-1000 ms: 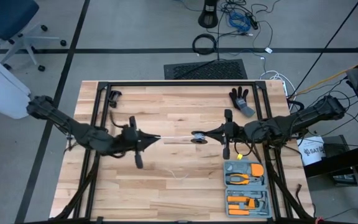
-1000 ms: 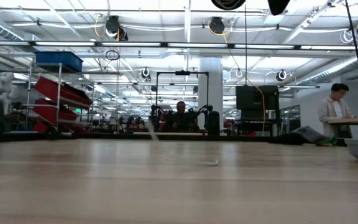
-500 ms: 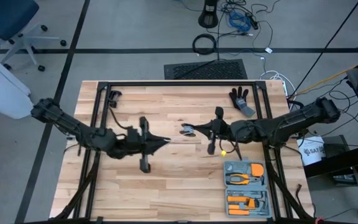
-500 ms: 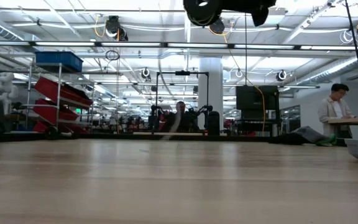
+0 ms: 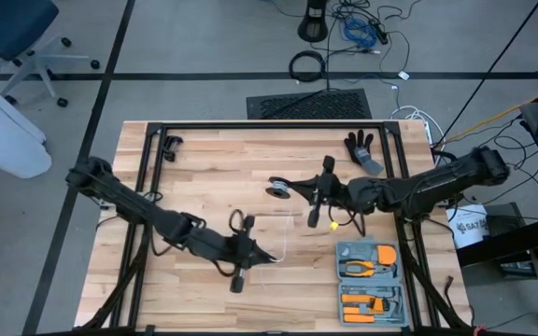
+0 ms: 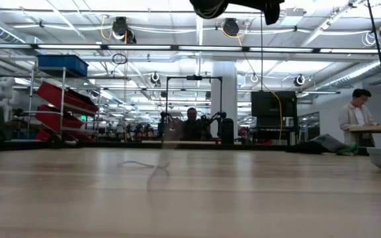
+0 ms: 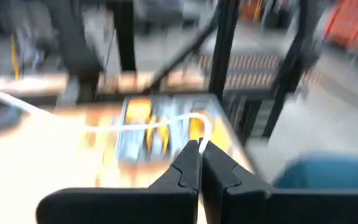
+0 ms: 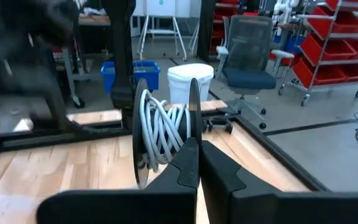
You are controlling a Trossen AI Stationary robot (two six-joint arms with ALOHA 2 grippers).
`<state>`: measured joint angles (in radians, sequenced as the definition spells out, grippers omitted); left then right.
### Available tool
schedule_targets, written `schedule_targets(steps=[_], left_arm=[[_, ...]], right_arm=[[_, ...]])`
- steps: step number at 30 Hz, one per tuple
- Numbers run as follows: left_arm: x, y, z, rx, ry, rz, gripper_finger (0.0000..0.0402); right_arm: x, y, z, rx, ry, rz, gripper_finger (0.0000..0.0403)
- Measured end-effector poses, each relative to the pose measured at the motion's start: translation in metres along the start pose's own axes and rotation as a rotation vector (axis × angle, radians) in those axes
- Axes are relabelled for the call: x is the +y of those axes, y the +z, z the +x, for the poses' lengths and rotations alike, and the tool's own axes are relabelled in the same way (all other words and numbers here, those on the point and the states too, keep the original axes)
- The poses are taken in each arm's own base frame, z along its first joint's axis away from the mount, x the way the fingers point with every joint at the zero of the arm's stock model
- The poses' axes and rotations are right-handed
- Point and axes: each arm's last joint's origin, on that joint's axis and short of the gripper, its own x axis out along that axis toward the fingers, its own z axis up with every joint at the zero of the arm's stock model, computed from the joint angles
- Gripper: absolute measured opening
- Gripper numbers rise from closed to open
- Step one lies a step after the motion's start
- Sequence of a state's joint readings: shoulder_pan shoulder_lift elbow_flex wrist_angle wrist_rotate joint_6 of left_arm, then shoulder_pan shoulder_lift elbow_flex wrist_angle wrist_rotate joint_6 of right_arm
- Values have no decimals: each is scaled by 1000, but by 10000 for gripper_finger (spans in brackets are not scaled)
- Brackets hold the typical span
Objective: Coil cords
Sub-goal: Uncoil the white cable wire from the spool
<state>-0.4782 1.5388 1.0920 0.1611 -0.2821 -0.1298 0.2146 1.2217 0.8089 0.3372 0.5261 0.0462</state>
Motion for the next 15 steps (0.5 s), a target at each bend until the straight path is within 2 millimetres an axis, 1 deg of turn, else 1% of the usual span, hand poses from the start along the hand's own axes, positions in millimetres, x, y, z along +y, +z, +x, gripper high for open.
schedule_targets(steps=[4,7,9,11,15], left_arm=[[7,-21,7,154,117,8,2],[14,-28,6,208,238,-10,14],[17,-30,5,214,286,-32,38],[16,-30,5,208,314,-57,71],[12,-36,1,251,333,-60,138]], right_arm=[[-4,10,-8,-39,4,10,0],[-7,18,-16,-65,22,14,0],[-9,21,-20,-69,53,20,0],[-10,23,-24,-67,90,36,0],[-7,22,-28,-25,186,77,0]])
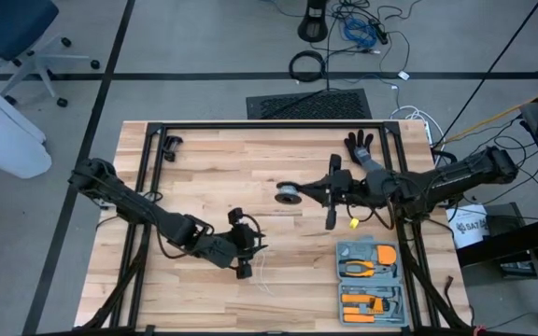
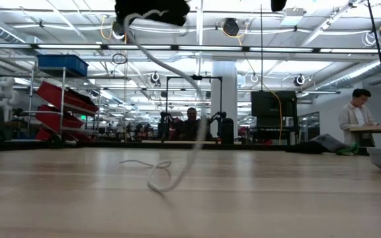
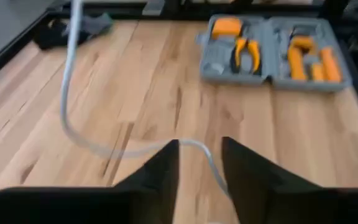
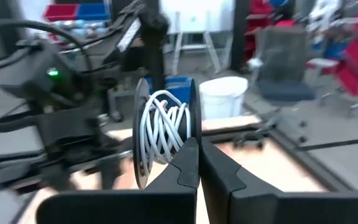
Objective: Coil cords
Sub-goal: Uncoil the white cable wire from the spool
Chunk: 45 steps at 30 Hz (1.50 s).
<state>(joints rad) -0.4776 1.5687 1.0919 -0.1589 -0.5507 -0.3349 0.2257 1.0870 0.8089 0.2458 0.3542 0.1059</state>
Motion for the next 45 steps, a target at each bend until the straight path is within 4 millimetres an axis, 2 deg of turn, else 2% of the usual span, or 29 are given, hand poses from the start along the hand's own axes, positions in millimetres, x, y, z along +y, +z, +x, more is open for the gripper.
schedule_targets(steps=[4,7,11,13,16,21,26,29,32,37,45], left_arm=[[-8,-2,-10,-5,-23,18,188],[-15,1,-23,-14,-94,21,211],[-18,8,-37,-93,-84,47,220],[-17,16,-39,-182,-8,41,220],[-14,30,-39,-294,18,14,220],[-15,37,-29,-368,8,-99,221],[-34,15,-4,-322,22,-168,221],[-48,3,10,-366,78,-178,221],[-55,0,21,-434,139,-136,221],[-44,5,29,-477,282,-141,221],[-29,9,39,-471,310,-163,221]], right_arm=[[9,-7,-3,67,53,8,0],[15,-13,-6,119,75,5,0],[21,-15,-9,133,99,4,0],[22,-15,-10,131,104,-1,0],[23,-13,-9,118,105,-9,0],[23,-12,-9,107,107,-21,0],[23,-12,-9,99,109,-23,0],[23,-11,-9,98,112,-22,0],[23,-11,-9,98,114,-34,0],[21,-10,-8,81,109,-60,0],[24,-5,-9,39,123,-47,0]])
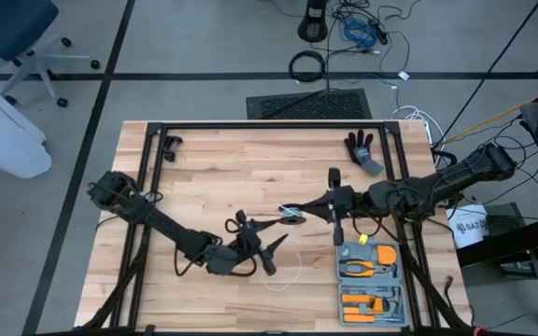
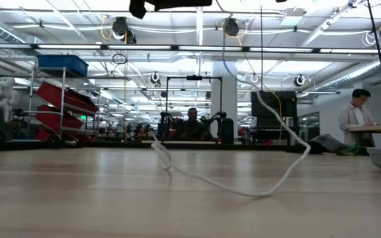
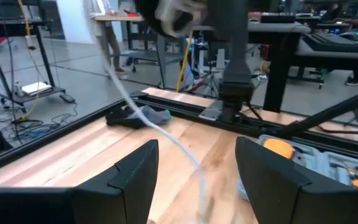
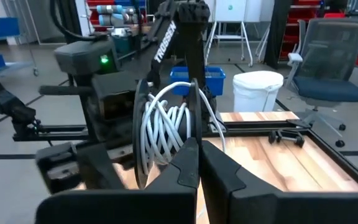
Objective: Coil cords
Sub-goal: Uncoil the white cable wire from the spool
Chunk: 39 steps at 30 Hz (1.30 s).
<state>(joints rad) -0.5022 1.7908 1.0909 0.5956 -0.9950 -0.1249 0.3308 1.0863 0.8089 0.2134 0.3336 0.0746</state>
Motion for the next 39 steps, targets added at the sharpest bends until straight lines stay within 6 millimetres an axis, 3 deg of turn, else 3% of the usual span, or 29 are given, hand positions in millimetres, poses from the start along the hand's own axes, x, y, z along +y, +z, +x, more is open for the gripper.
schedule_targets(steps=[10,16,25,29,39], left_arm=[[6,-11,10,107,-71,-154,221],[2,-19,0,154,-74,-162,221],[0,-12,1,96,-108,-7,221],[2,-8,6,68,-101,-15,220],[3,-11,12,100,-185,-53,174]], right_arm=[[4,0,-1,1,19,7,0],[13,-2,-4,12,60,5,0],[22,-3,-7,14,100,-33,0],[22,0,-9,-7,100,-36,0],[22,-2,-8,5,99,-45,0]])
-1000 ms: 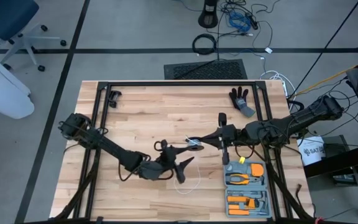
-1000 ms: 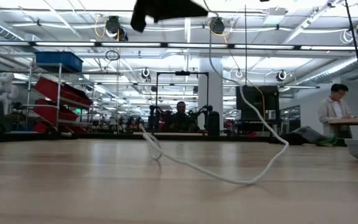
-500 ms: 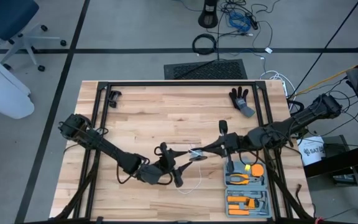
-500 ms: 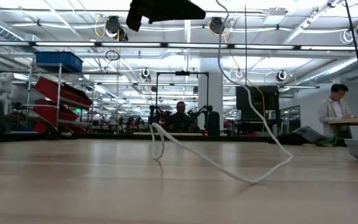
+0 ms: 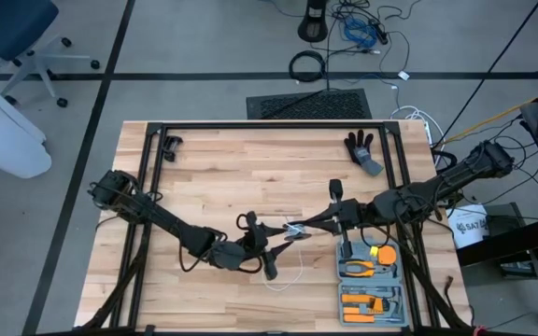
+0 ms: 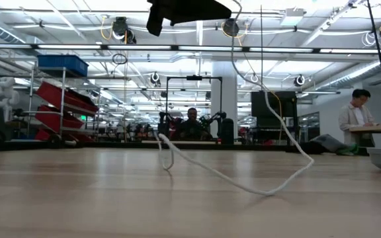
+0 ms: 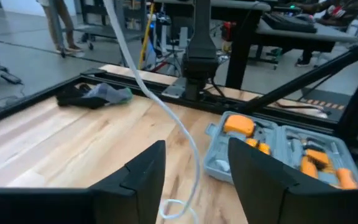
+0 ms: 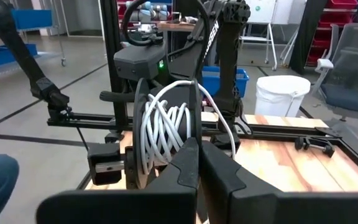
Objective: Coil cords
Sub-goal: Uncoil the white cable wire from the spool
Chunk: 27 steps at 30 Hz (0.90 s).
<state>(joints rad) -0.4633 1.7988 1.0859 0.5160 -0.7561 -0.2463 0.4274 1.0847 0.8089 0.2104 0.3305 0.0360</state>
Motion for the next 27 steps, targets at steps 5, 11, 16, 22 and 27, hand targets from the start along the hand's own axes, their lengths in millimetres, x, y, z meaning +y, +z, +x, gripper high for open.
schedule_targets(steps=[5,11,16,22,27], left_arm=[[4,2,4,-1,-11,-46,154],[4,4,4,-16,-15,-60,148],[1,3,2,-12,-24,-81,147],[-7,1,-5,-8,-52,-79,147],[-10,0,-6,16,-131,-98,147]], right_arm=[[0,0,0,-2,0,5,0],[1,0,0,-2,3,43,0],[6,0,-2,0,25,63,0],[19,-3,-6,30,77,97,0],[28,-5,-9,40,108,99,0]])
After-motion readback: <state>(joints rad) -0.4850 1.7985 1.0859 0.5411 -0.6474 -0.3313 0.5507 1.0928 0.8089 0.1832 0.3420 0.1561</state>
